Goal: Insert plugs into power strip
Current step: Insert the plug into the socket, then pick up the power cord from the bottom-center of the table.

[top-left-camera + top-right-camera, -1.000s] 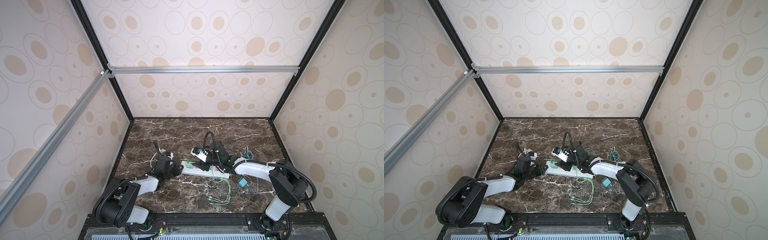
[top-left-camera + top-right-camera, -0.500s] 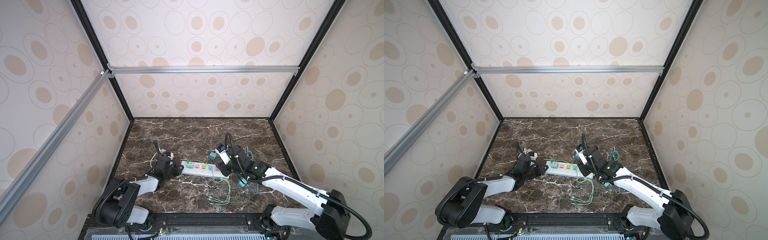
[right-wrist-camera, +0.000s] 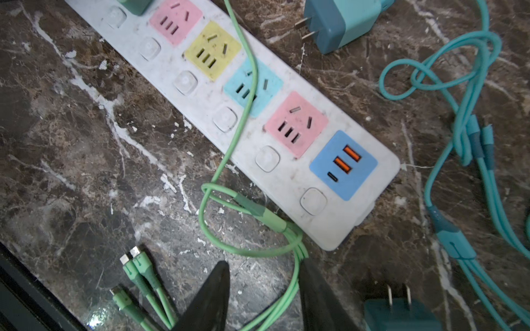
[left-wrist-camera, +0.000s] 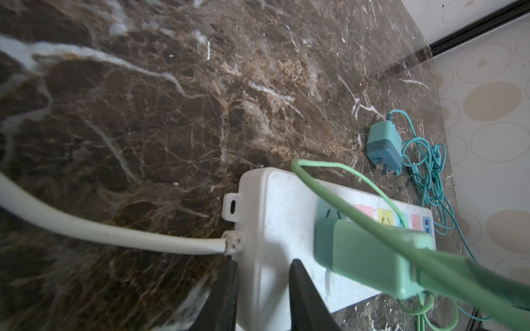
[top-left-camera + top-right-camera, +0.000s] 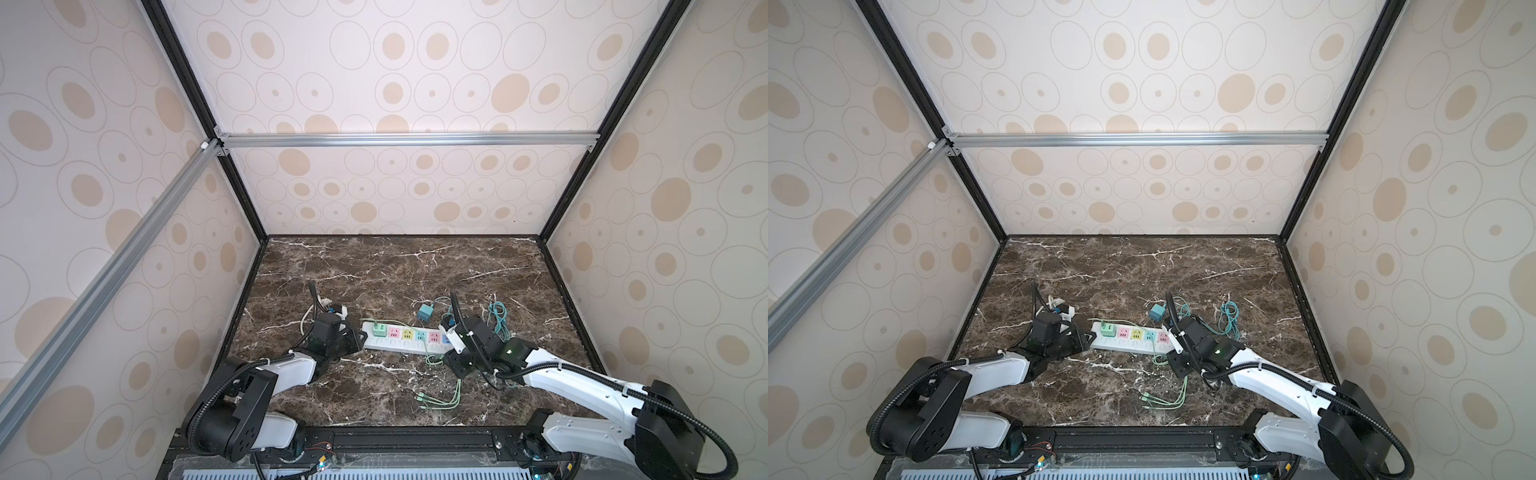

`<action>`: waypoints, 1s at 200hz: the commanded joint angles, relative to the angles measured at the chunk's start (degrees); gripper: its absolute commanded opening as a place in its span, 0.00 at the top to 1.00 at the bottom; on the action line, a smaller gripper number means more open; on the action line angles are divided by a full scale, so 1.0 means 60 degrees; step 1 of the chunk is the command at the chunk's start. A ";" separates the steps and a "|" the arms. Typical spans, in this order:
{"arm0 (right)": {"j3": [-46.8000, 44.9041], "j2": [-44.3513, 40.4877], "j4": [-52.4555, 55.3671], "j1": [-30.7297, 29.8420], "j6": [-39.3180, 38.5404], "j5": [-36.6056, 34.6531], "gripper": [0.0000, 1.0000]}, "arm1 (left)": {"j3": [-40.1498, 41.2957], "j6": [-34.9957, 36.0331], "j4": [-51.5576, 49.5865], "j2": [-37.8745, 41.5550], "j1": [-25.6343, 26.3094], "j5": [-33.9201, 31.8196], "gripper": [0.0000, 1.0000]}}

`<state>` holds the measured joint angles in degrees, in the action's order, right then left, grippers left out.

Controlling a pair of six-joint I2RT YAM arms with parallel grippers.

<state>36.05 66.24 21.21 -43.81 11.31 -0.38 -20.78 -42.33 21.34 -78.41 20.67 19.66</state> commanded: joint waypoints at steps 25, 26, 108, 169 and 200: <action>-0.0384 0.0515 -0.1083 -0.0007 -0.0025 0.0253 0.60 | -0.0127 0.0272 -0.0239 0.0179 -0.0031 0.0006 0.69; -0.0384 0.0531 -0.1093 -0.0007 -0.0032 0.0254 0.60 | -0.0127 0.0272 -0.0243 0.0178 -0.0031 0.0005 0.69; -0.0878 0.0557 -0.1690 0.0004 -0.0497 0.1494 0.55 | -0.0229 0.0398 -0.0254 0.0010 -0.0031 0.0030 0.69; -0.0729 0.1016 -0.1497 -0.0027 -0.0786 0.1602 0.58 | -0.0266 0.0423 -0.0210 -0.0041 -0.0040 0.0052 0.69; -0.0650 0.1106 -0.1460 -0.0062 -0.0820 0.1581 0.58 | -0.0270 0.0442 -0.0225 -0.0027 -0.0031 0.0037 0.69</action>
<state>31.18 72.25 11.35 -43.81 7.25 8.71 -20.84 -41.06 20.86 -78.43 20.67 19.68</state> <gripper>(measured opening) 0.417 0.312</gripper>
